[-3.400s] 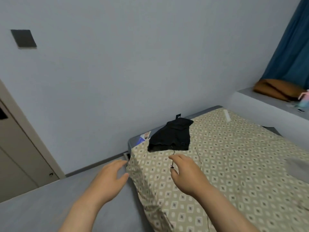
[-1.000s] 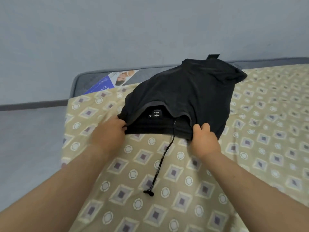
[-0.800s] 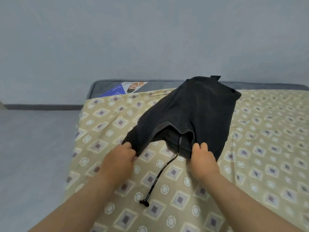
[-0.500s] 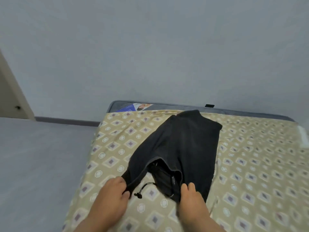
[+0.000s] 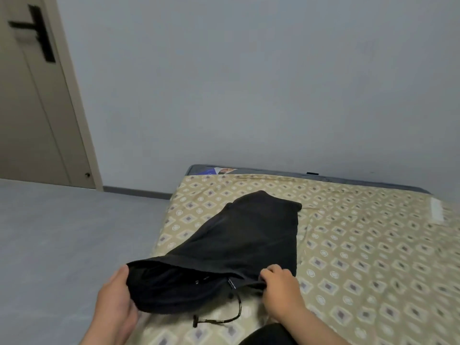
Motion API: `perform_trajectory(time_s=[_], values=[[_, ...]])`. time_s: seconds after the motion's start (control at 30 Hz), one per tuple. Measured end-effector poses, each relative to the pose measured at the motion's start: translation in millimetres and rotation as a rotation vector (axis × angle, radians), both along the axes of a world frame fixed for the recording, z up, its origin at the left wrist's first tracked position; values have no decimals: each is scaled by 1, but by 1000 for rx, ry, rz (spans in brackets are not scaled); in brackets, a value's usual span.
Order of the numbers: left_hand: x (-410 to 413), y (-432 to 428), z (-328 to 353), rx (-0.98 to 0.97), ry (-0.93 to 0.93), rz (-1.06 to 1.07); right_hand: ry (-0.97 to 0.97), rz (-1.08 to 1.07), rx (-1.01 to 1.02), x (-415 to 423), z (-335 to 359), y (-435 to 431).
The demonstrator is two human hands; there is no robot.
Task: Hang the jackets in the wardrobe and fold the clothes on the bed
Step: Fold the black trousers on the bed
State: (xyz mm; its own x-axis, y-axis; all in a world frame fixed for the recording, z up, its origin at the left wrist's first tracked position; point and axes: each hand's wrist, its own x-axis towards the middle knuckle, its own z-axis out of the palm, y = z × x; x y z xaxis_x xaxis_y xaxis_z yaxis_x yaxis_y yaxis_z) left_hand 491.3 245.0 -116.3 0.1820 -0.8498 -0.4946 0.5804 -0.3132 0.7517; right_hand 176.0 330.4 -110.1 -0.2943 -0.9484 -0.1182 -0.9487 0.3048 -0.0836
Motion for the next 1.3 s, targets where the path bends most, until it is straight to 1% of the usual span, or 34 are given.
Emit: perform_trajectory(time_s=[0.07, 0.1, 0.13, 0.2, 0.23, 0.27, 0.3, 0.33, 0.37, 0.4, 0.43, 0.5, 0.53, 0.6, 0.67, 0.73, 0.77, 0.83, 0.87, 0.97, 1.0, 1.07, 1.13, 1.17, 1.23, 1.3], values=[[1, 19, -6, 46, 211, 64, -2, -86, -101, -5, -3, 7], [2, 26, -8, 82, 262, 68, -16, -139, -110, -8, -5, 9], [3, 31, -10, 114, 271, 63, -63, -184, -101, -10, -7, 11], [7, 35, -13, 145, 174, 43, -221, -212, -62, -12, -10, 13], [9, 36, -15, 136, 50, 17, -281, -200, -28, -11, -9, 13], [12, 37, -18, 116, -152, -30, -309, -182, 24, -10, -8, 13], [15, 39, -24, 109, -401, -71, -287, -157, 88, -7, -5, 12], [17, 40, -31, 103, -664, -125, -220, -120, 138, -4, -2, 10], [17, 43, -37, 101, -867, -154, -111, -70, 163, 0, 3, 8], [16, 48, -39, 93, -1006, -208, -11, -9, 151, 5, 6, 6], [14, 51, -43, 90, -1110, -242, 34, 48, 122, 12, 10, 5], [9, 49, -46, 2, -1317, -353, -7, 133, 82, 33, 15, 3], [7, 48, -47, -50, -1380, -404, -48, 174, 110, 47, 15, 3], [2, 46, -43, -127, -1400, -518, -84, 250, 207, 78, 5, 5], [0, 49, -43, -123, -1337, -596, -80, 294, 298, 104, -9, 7], [4, 51, -44, -106, -1271, -596, -63, 302, 357, 115, -18, 5], [6, 51, -44, -104, -1242, -593, -90, 273, 356, 116, -19, 3], [11, 50, -44, -114, -1195, -577, -211, 182, 302, 114, -18, 0], [12, 49, -44, -121, -1175, -565, -266, 151, 237, 113, -16, 0], [12, 44, -44, -138, -1141, -523, -302, 108, -36, 115, -7, 0], [10, 43, -44, -144, -1135, -516, -350, 96, -121, 115, -5, 0], [9, 44, -45, -152, -1127, -511, -539, 110, -206, 114, -1, 0], [9, 44, -46, -164, -1117, -511, -766, 134, -198, 113, 5, 1], [9, 43, -47, -170, -1109, -507, -864, 119, -166, 112, 9, 2], [10, 42, -48, -178, -1103, -487, -1088, 15, -65, 108, 17, 4], [11, 40, -48, -187, -1086, -469, -1385, -97, 59, 101, 24, 4]])
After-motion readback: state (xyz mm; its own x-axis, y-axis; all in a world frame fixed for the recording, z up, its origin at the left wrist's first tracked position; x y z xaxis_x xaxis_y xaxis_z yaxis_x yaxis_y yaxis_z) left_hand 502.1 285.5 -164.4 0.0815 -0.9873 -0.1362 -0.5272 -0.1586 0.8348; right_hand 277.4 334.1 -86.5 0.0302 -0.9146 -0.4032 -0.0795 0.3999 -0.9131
